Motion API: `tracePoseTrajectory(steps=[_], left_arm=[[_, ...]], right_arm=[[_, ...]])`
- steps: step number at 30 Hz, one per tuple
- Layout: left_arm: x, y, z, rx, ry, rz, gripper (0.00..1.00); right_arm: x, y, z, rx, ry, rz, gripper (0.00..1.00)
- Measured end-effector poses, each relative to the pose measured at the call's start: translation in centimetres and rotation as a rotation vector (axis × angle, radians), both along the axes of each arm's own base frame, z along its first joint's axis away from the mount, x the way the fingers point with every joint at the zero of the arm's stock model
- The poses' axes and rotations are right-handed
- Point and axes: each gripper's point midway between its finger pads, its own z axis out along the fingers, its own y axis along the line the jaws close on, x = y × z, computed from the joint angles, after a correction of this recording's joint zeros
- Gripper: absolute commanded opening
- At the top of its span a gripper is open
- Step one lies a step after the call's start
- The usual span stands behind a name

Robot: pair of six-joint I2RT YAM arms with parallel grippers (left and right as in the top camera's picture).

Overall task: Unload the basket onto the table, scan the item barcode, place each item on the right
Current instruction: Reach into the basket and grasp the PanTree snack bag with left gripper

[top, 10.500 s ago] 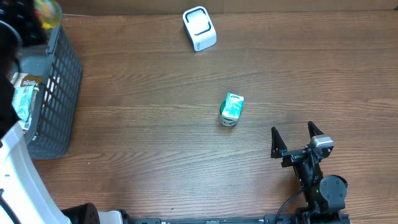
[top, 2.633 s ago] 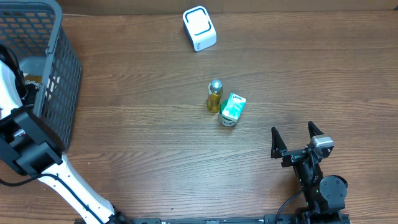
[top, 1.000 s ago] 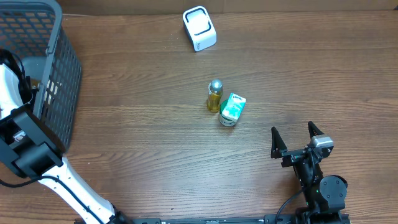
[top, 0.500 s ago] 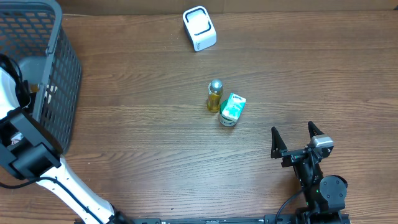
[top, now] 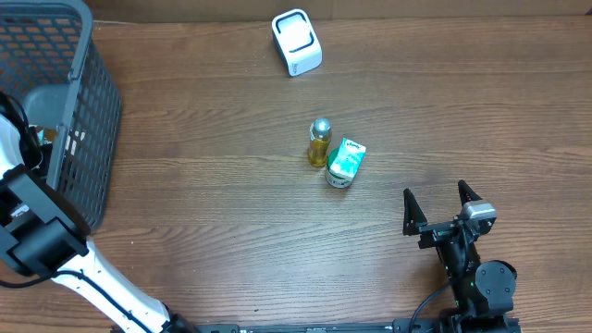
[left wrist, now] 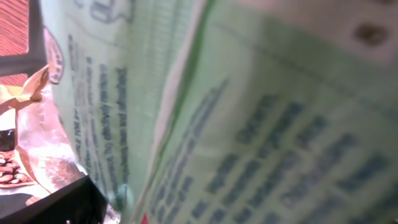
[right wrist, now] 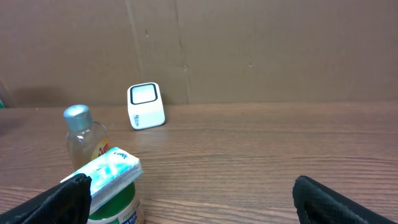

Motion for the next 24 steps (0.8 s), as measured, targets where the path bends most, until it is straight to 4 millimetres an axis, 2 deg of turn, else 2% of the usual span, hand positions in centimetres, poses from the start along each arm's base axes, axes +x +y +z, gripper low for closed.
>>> tracePoseTrajectory(steps=[2,9,15,24], left_arm=[[-0.1,0.19,-0.04,0.01,-0.002,0.006,0.84],[-0.28,0.42,-0.15,0.027,-0.007,0.01,0.85],[-0.33,0.47,-0.24,0.042,-0.019,0.01,0.81],[-0.43,0.57,-0.28,0.047,-0.018,0.012,0.85]], right_arm=[[0.0,0.0,0.01,0.0,0.0,0.0,1.0],[0.0,0.0,0.01,0.0,0.0,0.0,1.0],[0.0,-0.01,0.01,0.0,0.0,0.0,1.0],[0.0,0.0,0.02,0.0,-0.001,0.0,1.0]])
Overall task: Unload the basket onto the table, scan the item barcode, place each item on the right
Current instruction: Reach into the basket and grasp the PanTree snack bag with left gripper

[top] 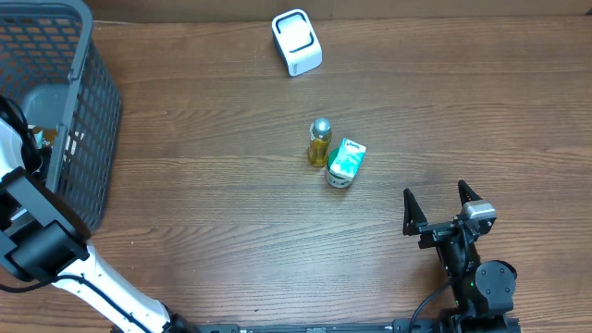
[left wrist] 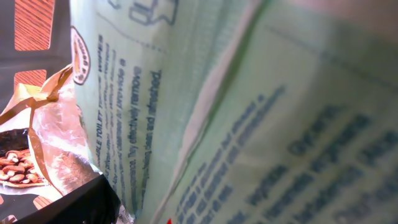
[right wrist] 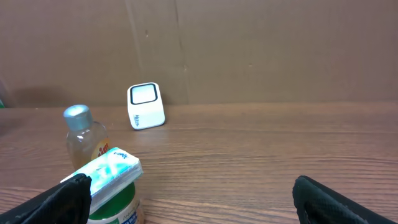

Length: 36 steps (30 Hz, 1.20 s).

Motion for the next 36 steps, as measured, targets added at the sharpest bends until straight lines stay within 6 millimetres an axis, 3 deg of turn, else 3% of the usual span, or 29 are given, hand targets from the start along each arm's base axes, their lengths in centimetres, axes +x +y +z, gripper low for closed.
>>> tracePoseTrajectory(steps=[14,17,22,23,24,26,27,34,36], left_arm=[[0.0,0.1,0.0,-0.001,-0.008,0.003,0.84],[0.0,0.1,-0.1,0.006,-0.013,0.004,0.73],[-0.4,0.7,-0.3,0.049,0.001,0.013,0.41],[-0.6,0.8,-0.3,0.059,0.007,0.015,0.39],[-0.7,1.0,-0.2,0.067,0.013,0.016,0.39],[-0.8,1.1,-0.2,0.068,0.012,0.018,0.57],[-0.8,1.1,-0.2,0.067,0.011,0.02,0.59],[-1.0,1.1,-0.4,0.053,0.004,0.03,0.57],[-1.0,1.1,-0.4,0.052,0.002,0.031,0.43]], right_arm=[[0.0,0.0,0.0,0.0,0.0,0.0,1.0],[0.0,0.0,0.0,0.0,0.0,0.0,1.0],[0.0,0.0,0.0,0.0,0.0,0.0,1.0],[0.0,0.0,0.0,0.0,0.001,0.0,1.0],[0.0,0.0,0.0,0.0,0.001,0.0,1.0],[0.0,0.0,0.0,0.0,0.0,0.0,1.0],[0.0,0.0,0.0,0.0,0.0,0.0,1.0],[0.0,0.0,0.0,0.0,0.0,-0.001,1.0],[0.0,0.0,0.0,0.0,0.001,0.0,1.0]])
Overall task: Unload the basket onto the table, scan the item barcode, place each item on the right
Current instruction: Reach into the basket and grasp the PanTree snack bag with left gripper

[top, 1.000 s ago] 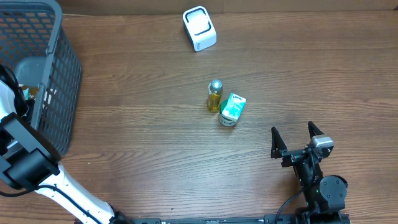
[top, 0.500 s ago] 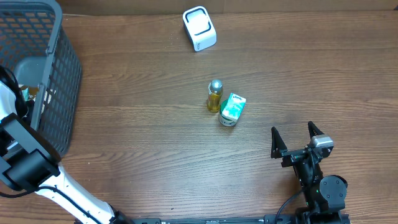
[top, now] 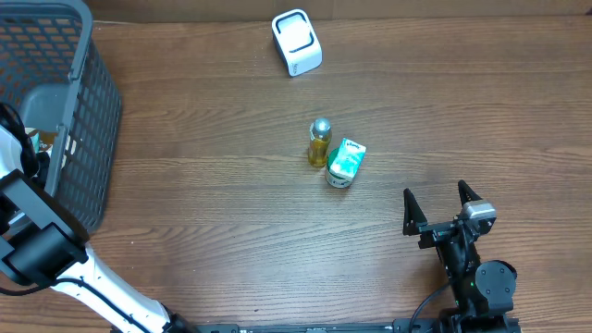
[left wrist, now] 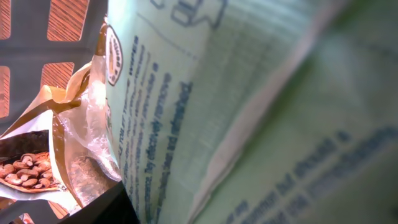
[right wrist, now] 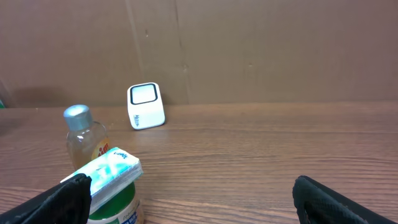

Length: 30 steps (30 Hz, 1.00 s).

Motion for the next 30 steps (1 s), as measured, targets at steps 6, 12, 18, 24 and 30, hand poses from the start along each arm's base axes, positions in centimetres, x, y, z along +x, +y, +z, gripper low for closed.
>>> tracePoseTrajectory(steps=[6,12,18,24,30], left_arm=[[-0.3,0.4,0.3,0.019,-0.003,0.024,0.05],[-0.9,-0.1,0.9,-0.012,0.009,0.07,0.04],[-0.3,-0.9,2.4,-0.097,-0.06,0.129,0.04],[1.7,-1.3,6.3,-0.108,-0.225,0.153,0.04],[2.9,-1.8,14.9,-0.023,-0.456,0.137,0.04]], right_arm=[[0.0,0.0,0.0,0.0,0.0,0.0,1.0],[0.0,0.0,0.0,0.0,0.0,0.0,1.0],[0.0,0.0,0.0,0.0,0.0,0.0,1.0],[0.0,0.0,0.0,0.0,0.0,0.0,1.0],[0.0,0.0,0.0,0.0,-0.001,0.0,1.0]])
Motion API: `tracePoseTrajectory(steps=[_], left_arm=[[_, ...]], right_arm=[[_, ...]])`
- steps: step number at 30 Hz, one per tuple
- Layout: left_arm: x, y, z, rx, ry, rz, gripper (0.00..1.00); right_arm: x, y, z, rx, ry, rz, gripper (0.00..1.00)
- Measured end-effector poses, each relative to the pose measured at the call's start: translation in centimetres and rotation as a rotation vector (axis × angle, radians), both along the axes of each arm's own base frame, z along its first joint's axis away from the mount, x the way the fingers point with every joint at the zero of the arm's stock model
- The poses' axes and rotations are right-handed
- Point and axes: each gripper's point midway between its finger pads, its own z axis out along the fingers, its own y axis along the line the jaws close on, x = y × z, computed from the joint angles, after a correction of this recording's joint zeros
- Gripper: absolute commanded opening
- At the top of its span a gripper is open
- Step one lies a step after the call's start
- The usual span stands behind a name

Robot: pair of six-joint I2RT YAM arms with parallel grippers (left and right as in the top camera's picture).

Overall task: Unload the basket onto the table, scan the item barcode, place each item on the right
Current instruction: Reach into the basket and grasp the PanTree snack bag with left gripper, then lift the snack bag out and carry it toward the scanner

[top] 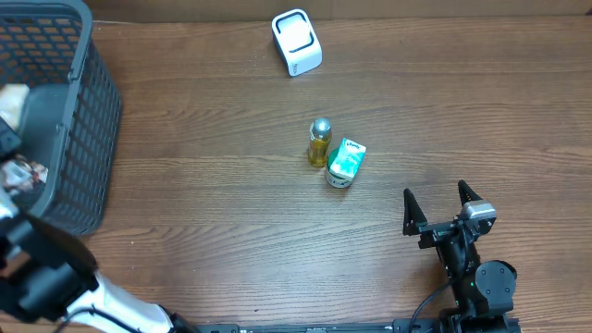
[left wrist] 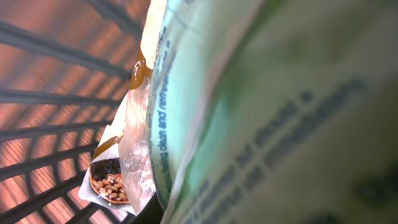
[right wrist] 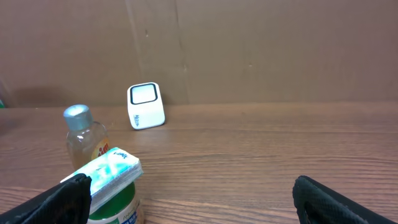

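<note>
A pale green wipes pack (left wrist: 267, 112) with printed text fills the left wrist view, pressed close to the camera. My left gripper (top: 7, 139) is shut on it inside the grey basket (top: 88, 139) at the table's far left. Only one dark finger (left wrist: 146, 216) shows under the pack. The white scanner (top: 297, 42) stands at the back middle of the table, and also appears as the scanner (right wrist: 146, 106) in the right wrist view. My right gripper (top: 435, 191) rests open at the front right, with nothing between its fingers.
A small yellow bottle (top: 319, 141) and a green tub topped with a tissue pack (top: 346, 164) stand mid-table. A clear bag of nuts (left wrist: 112, 180) lies in the basket below the pack. A brown cardboard wall (right wrist: 249, 50) closes off the back.
The left wrist camera has turned and drawn back: the basket's mesh wall now fills its left side and the nut bag looks smaller. In the overhead view the pack's pale end shows. The right arm is unchanged.
At each earlier moment the green pack filled the left wrist view, deep in the basket next to the nut bag. More of the basket wall showed behind it each time. Now the pack is tilted with the mesh wall beside it. The right gripper stayed open throughout.
</note>
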Motion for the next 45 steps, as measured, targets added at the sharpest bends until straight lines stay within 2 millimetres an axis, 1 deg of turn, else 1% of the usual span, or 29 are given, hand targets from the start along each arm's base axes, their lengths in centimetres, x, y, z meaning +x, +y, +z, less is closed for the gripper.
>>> tracePoseTrajectory(steps=[2,6,9,11,12,14,15,16,18,20,22,24,28,32,33,37,39,40,45], left_arm=[[0.2,-0.6,3.2,0.03,-0.084,-0.003,0.04],[0.4,-1.7,8.5,0.08,-0.224,-0.022,0.04],[0.7,-3.0,12.6,0.12,-0.322,-0.049,0.04],[1.0,-4.4,15.4,0.153,-0.383,-0.08,0.04],[1.2,-5.3,16.7,0.169,-0.412,-0.099,0.04],[1.7,-7.9,19.9,0.199,-0.483,-0.156,0.04],[1.7,-8.9,20.9,0.208,-0.506,-0.177,0.04],[1.8,-10.7,22.3,0.217,-0.541,-0.213,0.04],[1.5,-13.6,23.9,0.213,-0.577,-0.264,0.04],[1.0,-16.6,24.7,0.191,-0.594,-0.321,0.04],[0.4,-19.5,24.7,0.153,-0.586,-0.372,0.04],[0.0,-22.0,24.0,0.102,-0.558,-0.417,0.04],[0.0,-25.9,21.6,0.0,-0.477,-0.482,0.04],[0.3,-29.2,19.2,-0.077,-0.397,-0.517,0.04],[0.3,-29.8,18.8,-0.086,-0.383,-0.521,0.04],[0.5,-32.8,15.4,-0.13,-0.285,-0.539,0.04],[0.6,-34.0,13.8,-0.151,-0.242,-0.543,0.04],[0.5,-35.1,11.8,-0.172,-0.188,-0.546,0.04],[0.5,-37.3,6.5,-0.166,-0.064,-0.551,0.04]], right_arm=[[0.0,0.0,0.0,0.0,0.0,0.0,1.0],[0.0,0.0,0.0,0.0,0.0,0.0,1.0],[0.0,0.0,0.0,0.0,0.0,0.0,1.0],[0.0,0.0,0.0,0.0,0.0,0.0,1.0],[0.0,0.0,0.0,0.0,0.001,0.0,1.0],[0.0,0.0,0.0,0.0,0.0,0.0,1.0],[0.0,0.0,0.0,0.0,0.0,0.0,1.0],[0.0,0.0,0.0,0.0,0.0,0.0,1.0],[0.0,0.0,0.0,0.0,0.0,0.0,1.0],[0.0,0.0,0.0,0.0,0.0,0.0,1.0],[0.0,0.0,0.0,0.0,0.0,0.0,1.0],[0.0,0.0,0.0,0.0,0.0,0.0,1.0],[0.0,0.0,0.0,0.0,0.0,0.0,1.0],[0.0,0.0,0.0,0.0,0.0,0.0,1.0],[0.0,0.0,0.0,0.0,0.0,0.0,1.0],[0.0,0.0,0.0,0.0,0.001,0.0,1.0],[0.0,0.0,0.0,0.0,0.0,0.0,1.0],[0.0,0.0,0.0,0.0,0.0,0.0,1.0],[0.0,0.0,0.0,0.0,0.0,0.0,1.0]])
